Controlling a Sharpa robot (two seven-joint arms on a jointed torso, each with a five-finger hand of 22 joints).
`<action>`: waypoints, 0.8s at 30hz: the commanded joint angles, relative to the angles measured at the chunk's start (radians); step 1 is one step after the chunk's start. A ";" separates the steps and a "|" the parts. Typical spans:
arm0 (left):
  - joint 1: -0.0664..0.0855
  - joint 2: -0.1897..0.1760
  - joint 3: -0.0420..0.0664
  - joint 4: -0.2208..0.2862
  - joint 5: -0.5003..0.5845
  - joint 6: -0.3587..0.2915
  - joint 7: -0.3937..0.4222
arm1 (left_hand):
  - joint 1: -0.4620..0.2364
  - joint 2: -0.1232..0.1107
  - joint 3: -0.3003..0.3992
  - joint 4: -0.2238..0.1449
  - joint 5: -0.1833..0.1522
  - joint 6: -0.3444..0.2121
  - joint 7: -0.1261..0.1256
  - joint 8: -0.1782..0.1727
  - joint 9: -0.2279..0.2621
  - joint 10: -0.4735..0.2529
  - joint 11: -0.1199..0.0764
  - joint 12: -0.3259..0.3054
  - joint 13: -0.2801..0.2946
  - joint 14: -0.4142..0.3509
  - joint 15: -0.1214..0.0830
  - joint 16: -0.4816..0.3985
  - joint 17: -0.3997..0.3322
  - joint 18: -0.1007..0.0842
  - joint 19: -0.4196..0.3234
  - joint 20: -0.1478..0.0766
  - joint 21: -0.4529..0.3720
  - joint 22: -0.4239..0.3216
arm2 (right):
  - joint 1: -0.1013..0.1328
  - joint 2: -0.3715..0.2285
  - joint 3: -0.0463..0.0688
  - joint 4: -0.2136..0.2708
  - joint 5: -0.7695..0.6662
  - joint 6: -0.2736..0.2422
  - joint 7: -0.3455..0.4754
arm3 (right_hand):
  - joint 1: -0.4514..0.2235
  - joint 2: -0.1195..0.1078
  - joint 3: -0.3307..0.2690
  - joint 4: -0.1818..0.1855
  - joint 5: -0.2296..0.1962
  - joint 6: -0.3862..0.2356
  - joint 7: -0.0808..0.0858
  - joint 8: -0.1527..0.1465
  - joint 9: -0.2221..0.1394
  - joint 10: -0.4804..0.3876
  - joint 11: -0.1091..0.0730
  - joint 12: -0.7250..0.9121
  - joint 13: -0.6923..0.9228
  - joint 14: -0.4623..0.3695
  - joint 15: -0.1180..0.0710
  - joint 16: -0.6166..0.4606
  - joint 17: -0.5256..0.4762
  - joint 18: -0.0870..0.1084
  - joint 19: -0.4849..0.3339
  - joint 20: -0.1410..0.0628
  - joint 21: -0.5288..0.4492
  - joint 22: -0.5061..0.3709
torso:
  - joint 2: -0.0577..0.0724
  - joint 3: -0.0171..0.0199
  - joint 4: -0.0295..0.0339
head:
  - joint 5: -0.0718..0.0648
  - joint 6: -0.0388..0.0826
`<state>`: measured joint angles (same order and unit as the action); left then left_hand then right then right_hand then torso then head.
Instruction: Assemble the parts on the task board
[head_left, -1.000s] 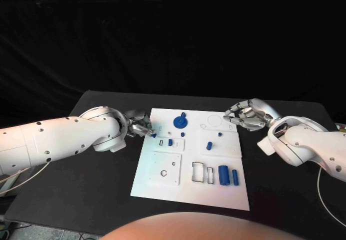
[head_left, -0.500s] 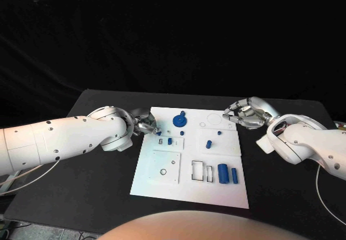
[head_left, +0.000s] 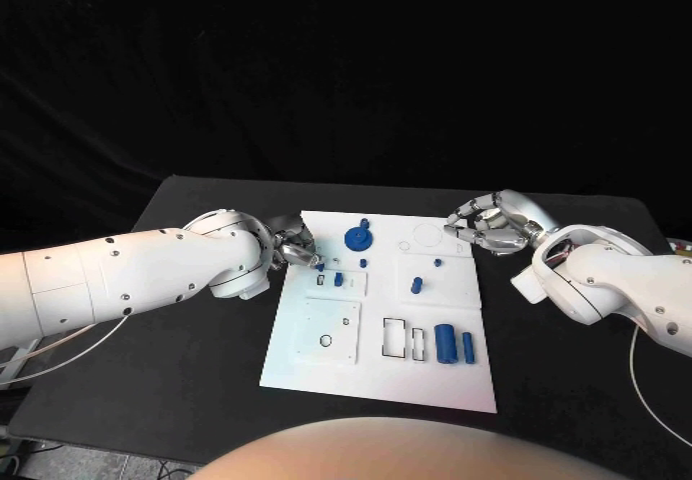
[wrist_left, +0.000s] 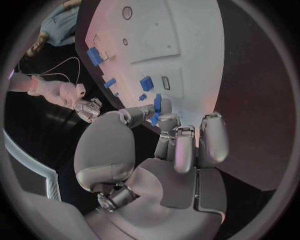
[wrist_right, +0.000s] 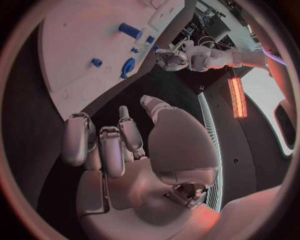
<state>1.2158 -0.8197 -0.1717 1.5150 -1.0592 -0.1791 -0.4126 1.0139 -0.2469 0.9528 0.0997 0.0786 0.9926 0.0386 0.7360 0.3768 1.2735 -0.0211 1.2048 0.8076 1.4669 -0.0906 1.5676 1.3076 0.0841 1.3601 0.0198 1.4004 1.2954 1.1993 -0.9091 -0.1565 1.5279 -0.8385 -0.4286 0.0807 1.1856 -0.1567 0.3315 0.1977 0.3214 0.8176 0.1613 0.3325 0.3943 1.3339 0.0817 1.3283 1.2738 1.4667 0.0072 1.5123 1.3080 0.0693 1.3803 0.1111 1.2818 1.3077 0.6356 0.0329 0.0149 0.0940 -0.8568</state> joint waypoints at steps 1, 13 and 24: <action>-0.001 0.006 0.000 -0.005 -0.009 0.050 -0.027 | 0.031 0.017 0.099 -0.105 0.007 0.010 -0.013 -0.004 -0.001 0.036 -0.026 0.007 0.005 0.104 -0.006 0.003 0.263 -0.012 0.007 0.000 0.004 0.001 | -0.001 0.000 0.000 0.002 -0.003 0.005 0.005 | -0.001 -0.001 0.000 0.008 0.002 -0.007 -0.001 0.005 -0.002 0.000 -0.005 0.003 -0.001 0.065 -0.004 -0.004 0.091 0.010 0.000 -0.003 -0.006 0.020 | 0.000 -0.0003 0.0000 | -0.001 -0.003; -0.002 0.018 -0.003 -0.019 -0.024 0.072 -0.046 | 0.030 0.022 0.093 -0.100 0.009 0.016 -0.014 -0.003 -0.003 0.044 -0.026 0.016 0.017 0.104 -0.005 0.003 0.263 -0.014 0.012 0.000 0.008 0.006 | -0.001 0.000 0.000 0.002 -0.003 0.004 0.006 | -0.001 -0.001 0.000 0.008 0.002 -0.007 -0.001 0.005 -0.002 0.000 -0.005 0.003 -0.001 0.065 -0.004 -0.004 0.091 0.010 0.000 -0.003 -0.006 0.020 | 0.000 -0.0003 0.0008 | -0.002 -0.006; -0.004 0.024 -0.003 -0.022 -0.034 0.081 -0.048 | 0.030 0.024 0.092 -0.098 0.010 0.018 -0.015 -0.002 -0.003 0.046 -0.027 0.018 0.020 0.104 -0.005 0.003 0.263 -0.014 0.012 0.000 0.008 0.006 | -0.001 0.001 0.000 0.002 -0.003 0.005 0.006 | -0.002 -0.001 -0.001 0.011 0.005 -0.007 -0.001 0.006 -0.002 0.000 -0.005 0.003 -0.002 0.065 -0.004 -0.004 0.089 0.010 0.000 -0.003 -0.006 0.020 | -0.001 -0.0004 0.0007 | -0.001 -0.010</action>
<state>1.2132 -0.7987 -0.1747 1.4920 -1.0817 -0.1203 -0.4557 1.0139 -0.2469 0.9528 0.0996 0.0840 0.9982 0.0334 0.7273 0.3718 1.2874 -0.0218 1.2196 0.8263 1.4684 -0.0889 1.5675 1.3075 0.0841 1.3671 0.0198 1.4039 1.3015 1.1993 -0.9092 -0.1564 1.5286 -0.8382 -0.4289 0.0810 1.1856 -0.1567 0.3298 0.2045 0.3214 0.8176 0.1613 0.3324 0.3935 1.3339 0.0817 1.3283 1.2729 1.4666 0.0072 1.5123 1.3077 0.0693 1.3803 0.1111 1.2818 1.3074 0.6352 0.0324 0.0154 0.0932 -0.8657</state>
